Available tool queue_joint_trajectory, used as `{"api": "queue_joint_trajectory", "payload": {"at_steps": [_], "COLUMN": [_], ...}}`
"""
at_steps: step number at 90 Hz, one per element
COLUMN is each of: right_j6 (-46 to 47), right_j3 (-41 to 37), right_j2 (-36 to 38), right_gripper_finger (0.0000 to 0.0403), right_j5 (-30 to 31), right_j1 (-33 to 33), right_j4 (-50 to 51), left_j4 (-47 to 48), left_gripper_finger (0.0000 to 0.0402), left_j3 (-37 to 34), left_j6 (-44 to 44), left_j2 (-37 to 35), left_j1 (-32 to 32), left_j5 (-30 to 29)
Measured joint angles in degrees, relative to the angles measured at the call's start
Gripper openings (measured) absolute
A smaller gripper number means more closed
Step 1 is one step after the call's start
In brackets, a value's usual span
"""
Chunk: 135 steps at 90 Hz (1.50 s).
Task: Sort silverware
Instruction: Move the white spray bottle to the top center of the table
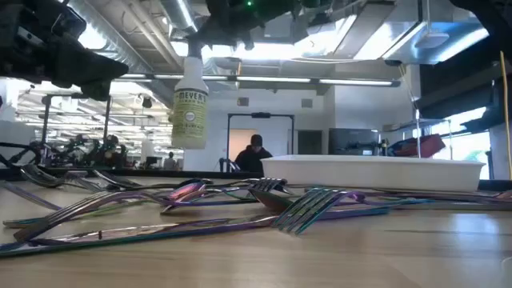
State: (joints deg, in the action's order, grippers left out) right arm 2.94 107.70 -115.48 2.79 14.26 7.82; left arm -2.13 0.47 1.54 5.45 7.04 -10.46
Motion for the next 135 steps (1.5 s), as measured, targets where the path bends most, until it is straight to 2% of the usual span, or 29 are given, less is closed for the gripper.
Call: {"api": "queue_joint_trajectory", "payload": {"at_steps": [39, 96, 135], "right_j6": [1.3, 4.9, 1.4], "right_j3": [0.0, 0.1, 0.0], "right_j2": [-0.1, -4.9, -7.2], "right_gripper_finger": [0.0069, 0.0069, 0.0069], "right_j5": [9.7, 7.2, 5.5], "right_j1": [1.2, 11.8, 13.5], "right_j4": [-0.9, -3.3, -2.8], "left_j4": [0.0, 0.0, 0.0], "left_gripper_finger": [0.0000, 0.0000, 0.0000], "left_j3": [0.0, 0.0, 0.0], "left_j6": [0.0, 0.0, 0.0], "left_j2": [0.0, 0.0, 0.0], "left_j1": [0.0, 0.0, 0.0], "left_j5": [0.0, 0.0, 0.0]}}
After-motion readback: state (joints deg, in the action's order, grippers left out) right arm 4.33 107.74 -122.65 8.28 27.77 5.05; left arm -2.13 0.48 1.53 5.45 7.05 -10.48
